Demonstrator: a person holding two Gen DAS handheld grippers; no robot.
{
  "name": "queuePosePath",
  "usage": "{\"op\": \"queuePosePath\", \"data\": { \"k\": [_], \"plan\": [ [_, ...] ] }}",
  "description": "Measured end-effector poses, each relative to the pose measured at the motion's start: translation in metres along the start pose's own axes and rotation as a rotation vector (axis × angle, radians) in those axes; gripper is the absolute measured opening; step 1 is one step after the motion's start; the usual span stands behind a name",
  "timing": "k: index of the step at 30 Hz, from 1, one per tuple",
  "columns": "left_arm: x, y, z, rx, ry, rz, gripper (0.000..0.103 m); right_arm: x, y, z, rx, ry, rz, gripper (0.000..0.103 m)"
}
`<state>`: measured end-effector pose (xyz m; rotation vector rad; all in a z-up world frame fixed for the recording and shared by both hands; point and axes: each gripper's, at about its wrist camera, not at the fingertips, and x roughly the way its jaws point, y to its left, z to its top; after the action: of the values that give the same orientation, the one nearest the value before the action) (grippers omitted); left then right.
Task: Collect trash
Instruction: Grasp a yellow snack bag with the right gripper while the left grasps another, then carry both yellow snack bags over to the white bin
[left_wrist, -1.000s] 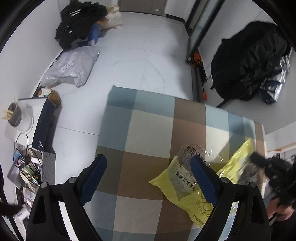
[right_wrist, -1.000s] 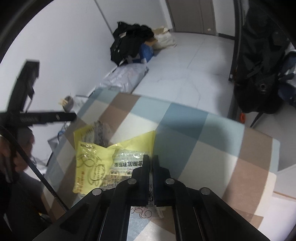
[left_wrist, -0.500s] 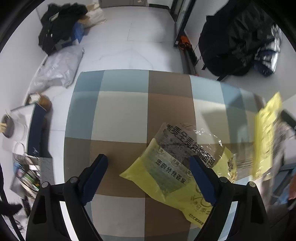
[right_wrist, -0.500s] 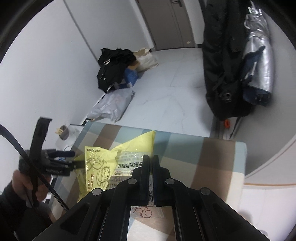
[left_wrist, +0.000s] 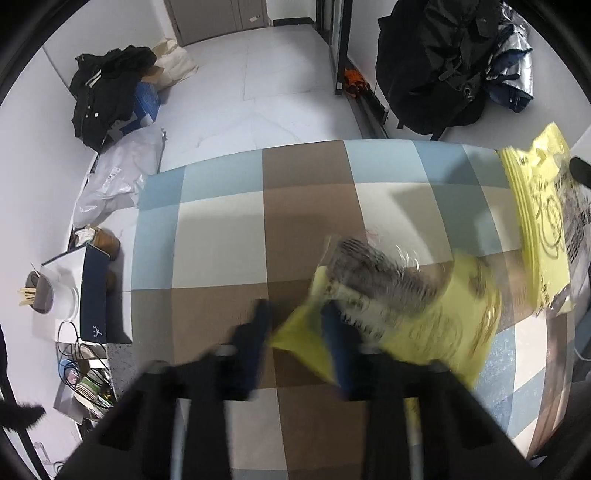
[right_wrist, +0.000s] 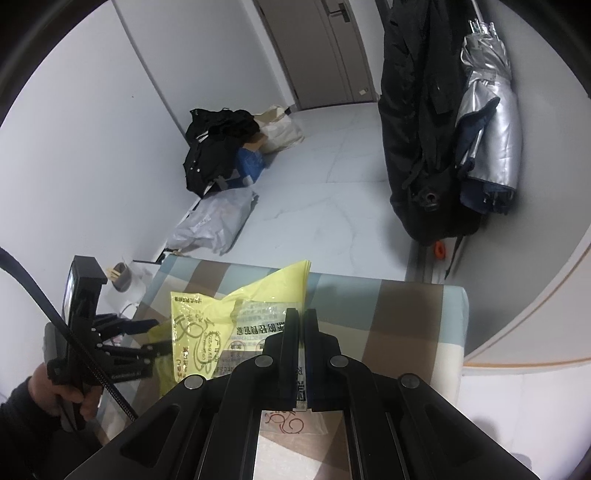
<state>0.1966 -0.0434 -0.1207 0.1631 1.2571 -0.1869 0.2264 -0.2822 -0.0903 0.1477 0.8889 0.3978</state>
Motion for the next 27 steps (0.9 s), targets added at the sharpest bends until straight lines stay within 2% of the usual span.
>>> {"op": "queuePosePath", "data": {
  "k": [3,6,15,24,27],
  "plan": [
    [0.001,-0.008,-0.002,0.032,-0.009,0.027,0.009,-0.006,-0.002,0.0,0.003,-0.012,-0.008,0.002],
    [0.0,-0.012,-0.004,0.015,-0.014,0.025,0.005,-0.012,-0.005,-0.002,0.011,-0.023,-0.019,0.002],
    [-0.025,-0.009,-0.009,-0.073,-0.068,-0.018,0.003,-0.047,-0.016,-0.012,0.049,-0.087,-0.067,0.002],
    [-0.064,-0.027,-0.021,-0.05,-0.15,-0.063,0.003,-0.109,-0.013,-0.035,0.115,-0.219,-0.116,0.002],
    [-0.083,-0.031,-0.023,-0.068,-0.203,-0.074,0.003,-0.129,-0.016,-0.041,0.132,-0.246,-0.138,0.002]
  ]
}}
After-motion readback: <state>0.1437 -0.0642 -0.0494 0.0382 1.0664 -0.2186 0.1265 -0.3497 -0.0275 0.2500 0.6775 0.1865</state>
